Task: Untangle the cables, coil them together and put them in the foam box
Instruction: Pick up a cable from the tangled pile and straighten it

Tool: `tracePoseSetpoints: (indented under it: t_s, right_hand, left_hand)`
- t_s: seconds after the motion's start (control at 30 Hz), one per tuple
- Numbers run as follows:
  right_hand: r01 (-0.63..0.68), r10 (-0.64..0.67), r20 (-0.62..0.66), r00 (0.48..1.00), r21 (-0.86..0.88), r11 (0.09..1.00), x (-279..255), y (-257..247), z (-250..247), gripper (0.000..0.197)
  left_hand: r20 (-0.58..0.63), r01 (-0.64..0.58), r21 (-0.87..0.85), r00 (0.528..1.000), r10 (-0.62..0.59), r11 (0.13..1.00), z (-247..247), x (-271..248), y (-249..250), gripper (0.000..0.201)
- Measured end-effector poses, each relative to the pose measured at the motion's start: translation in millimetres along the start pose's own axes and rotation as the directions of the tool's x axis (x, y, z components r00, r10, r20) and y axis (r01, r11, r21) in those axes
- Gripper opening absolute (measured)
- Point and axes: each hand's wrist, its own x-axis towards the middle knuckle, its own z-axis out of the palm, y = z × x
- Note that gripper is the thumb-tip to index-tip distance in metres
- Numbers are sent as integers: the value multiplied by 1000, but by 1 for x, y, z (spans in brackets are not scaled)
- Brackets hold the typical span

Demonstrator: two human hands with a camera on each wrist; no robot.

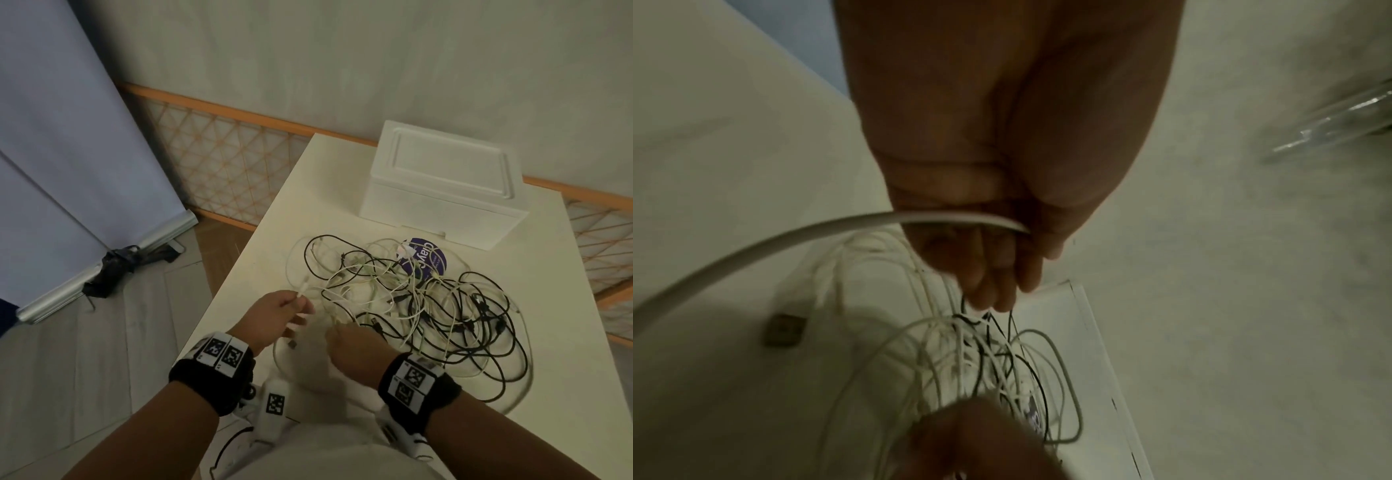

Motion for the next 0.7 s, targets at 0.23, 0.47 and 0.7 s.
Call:
tracePoseSetpoints:
  t_s: [0.23, 0.47, 0.7]
  right_hand:
    - [-90, 202, -240, 950, 409, 908, -6, 31, -89, 23]
    - [-134, 386, -328, 862, 587, 798, -26, 64, -98, 10]
    - [-41, 416, -444, 793, 643, 765, -11, 41, -107, 17]
  left_hand:
    - [104, -168, 138, 983, 155, 976, 5, 17, 21, 23]
    - [148, -187, 129, 975, 167, 974, -4, 38, 29, 25]
    - [368, -175, -47, 912, 180, 983, 27, 34, 57, 27]
